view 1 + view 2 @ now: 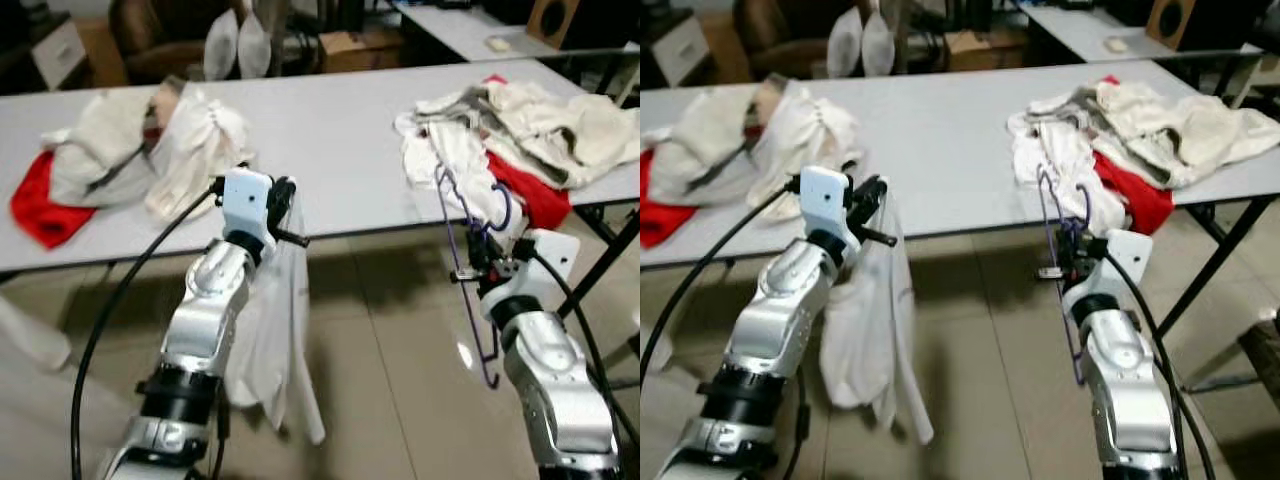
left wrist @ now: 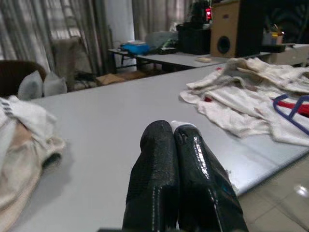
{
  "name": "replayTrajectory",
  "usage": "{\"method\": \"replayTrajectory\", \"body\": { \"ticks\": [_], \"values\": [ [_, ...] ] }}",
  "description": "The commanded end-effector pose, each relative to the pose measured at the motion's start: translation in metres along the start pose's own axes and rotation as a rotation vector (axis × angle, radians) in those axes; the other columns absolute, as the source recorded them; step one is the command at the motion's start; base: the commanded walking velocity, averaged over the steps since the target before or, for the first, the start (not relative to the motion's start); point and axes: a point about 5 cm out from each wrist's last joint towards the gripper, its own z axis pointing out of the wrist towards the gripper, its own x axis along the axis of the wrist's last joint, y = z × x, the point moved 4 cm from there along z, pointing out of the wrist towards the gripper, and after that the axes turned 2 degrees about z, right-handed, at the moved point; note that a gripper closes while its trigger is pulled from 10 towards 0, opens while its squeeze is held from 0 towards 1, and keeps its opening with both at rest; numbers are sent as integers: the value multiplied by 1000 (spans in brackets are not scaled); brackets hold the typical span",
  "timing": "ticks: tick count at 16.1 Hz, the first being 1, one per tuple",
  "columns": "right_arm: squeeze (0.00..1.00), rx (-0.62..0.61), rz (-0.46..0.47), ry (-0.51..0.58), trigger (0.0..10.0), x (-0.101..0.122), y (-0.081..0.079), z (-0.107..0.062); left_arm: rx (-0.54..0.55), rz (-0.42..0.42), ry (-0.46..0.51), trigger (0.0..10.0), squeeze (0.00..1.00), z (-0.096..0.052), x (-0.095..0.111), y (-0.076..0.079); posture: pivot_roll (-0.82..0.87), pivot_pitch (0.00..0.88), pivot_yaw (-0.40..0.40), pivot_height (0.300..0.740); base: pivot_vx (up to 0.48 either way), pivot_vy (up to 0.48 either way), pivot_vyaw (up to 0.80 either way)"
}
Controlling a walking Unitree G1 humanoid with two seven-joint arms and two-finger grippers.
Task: Hang hanger
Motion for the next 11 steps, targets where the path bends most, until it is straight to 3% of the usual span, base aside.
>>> {"method": "replayTrajectory", "body": {
  "ticks": [1, 6, 9, 11],
  "values": [
    [0, 31, 1, 23, 10000, 6, -8, 3, 23, 20, 34, 10000, 0, 1, 11, -12, -121, 0, 21, 740, 394, 0, 0],
    [0, 117, -24, 49, 10000, 12, -16, 3, 27, 41, 59, 10000, 0, 5, 23, -18, -116, 0, 25, 740, 393, 0, 0],
    [0, 183, -112, 57, 10000, 13, -26, 3, 52, 70, 60, 10000, 0, 3, 26, -32, -112, 0, 24, 740, 395, 0, 0],
    [0, 211, -125, 60, 10000, 13, -30, 3, 72, 91, 62, 10000, 0, 2, 30, -43, -107, 0, 24, 740, 394, 0, 800]
  ]
}}
